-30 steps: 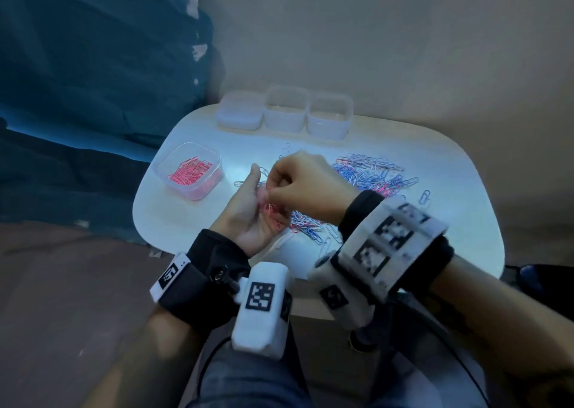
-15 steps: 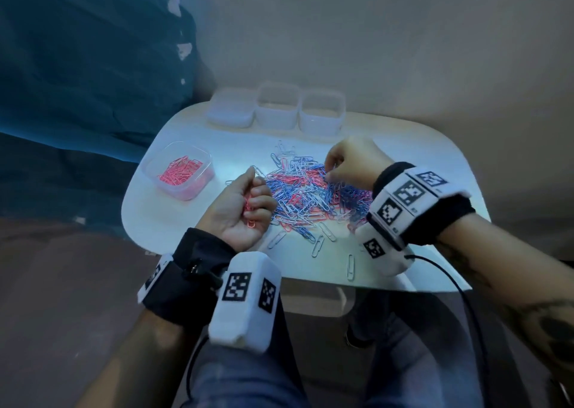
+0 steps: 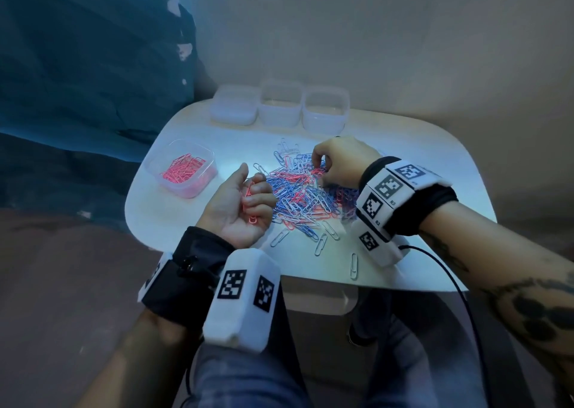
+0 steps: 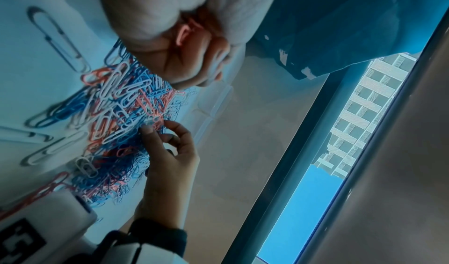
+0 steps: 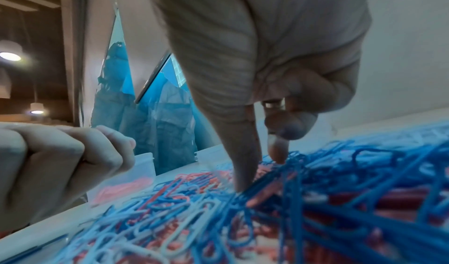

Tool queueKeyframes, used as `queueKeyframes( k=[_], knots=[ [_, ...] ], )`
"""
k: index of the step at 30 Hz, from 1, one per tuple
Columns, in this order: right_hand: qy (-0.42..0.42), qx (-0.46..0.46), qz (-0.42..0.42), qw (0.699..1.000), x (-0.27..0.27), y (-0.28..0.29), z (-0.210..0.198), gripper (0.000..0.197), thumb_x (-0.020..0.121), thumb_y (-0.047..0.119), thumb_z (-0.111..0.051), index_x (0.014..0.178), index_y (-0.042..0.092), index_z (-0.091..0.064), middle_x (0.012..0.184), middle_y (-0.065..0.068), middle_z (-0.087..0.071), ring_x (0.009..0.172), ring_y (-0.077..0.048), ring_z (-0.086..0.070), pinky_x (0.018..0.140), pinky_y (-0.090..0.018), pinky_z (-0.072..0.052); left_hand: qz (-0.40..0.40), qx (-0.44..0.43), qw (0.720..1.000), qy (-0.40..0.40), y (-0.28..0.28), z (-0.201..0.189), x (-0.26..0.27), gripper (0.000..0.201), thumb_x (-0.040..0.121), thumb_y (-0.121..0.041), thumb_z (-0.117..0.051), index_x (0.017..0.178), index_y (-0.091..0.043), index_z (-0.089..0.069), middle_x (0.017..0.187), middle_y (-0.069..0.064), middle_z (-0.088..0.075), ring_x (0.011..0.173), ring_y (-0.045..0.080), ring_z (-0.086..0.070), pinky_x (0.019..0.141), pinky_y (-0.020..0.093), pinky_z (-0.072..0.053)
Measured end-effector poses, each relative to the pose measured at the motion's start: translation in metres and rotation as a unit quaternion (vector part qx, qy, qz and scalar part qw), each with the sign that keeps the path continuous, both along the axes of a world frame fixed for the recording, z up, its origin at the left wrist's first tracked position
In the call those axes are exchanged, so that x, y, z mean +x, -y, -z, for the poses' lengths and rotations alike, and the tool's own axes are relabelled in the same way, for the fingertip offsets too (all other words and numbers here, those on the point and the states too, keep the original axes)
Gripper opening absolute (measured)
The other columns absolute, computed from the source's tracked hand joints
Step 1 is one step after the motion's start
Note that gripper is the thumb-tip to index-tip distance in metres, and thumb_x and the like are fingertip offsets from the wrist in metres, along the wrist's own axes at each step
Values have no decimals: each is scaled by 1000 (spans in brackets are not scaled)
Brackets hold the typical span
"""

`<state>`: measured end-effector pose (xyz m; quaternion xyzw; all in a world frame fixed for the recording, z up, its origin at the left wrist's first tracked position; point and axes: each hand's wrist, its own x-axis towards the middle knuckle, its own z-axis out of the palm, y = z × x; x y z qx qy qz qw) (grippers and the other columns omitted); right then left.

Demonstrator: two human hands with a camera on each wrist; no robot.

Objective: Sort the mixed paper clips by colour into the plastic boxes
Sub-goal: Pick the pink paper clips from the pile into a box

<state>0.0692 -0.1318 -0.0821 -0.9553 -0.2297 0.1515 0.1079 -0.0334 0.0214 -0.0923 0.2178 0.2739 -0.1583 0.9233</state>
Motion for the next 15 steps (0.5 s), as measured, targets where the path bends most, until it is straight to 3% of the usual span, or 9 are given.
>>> queueKeyframes(
  k=[6,10,13,15],
  knots=[
    [-5,12,13,1000,3,-1,3,22,73,15,-75,91,11,-64,89,-5,-62,85,-22,-55,71,-28,-43,-20,-15,1000,-4,2,0,1,53,97,-43,-34,56,-11,-47,45,-5,-35,28,4,-35,28,10,-23],
    [4,23,8,1000,7,2,4,10,76,9,-69,82,14,-63,90,-9,-65,83,-22,-54,69,-25,-40,-27,-16,999,-5,4,1,1,53,97,-43,-34,56,-11,-47,45,-5,-36,28,4,-36,27,10,-24],
    [-1,51,13,999,9,7,1,8,78,9,-67,87,9,-66,82,-6,-57,82,-20,-52,66,-23,-36,-31,-13,999,-5,6,1,1,54,97,-42,-33,56,-10,-47,45,-4,-38,29,5,-37,28,10,-26],
    [-33,105,29,994,9,12,-4,13,79,9,-67,92,5,-68,78,-4,-57,76,-16,-51,56,-19,-37,-47,-6,999,-6,7,2,1,50,98,-41,-32,62,-11,-47,47,-2,-43,31,6,-42,30,11,-32]
  ],
)
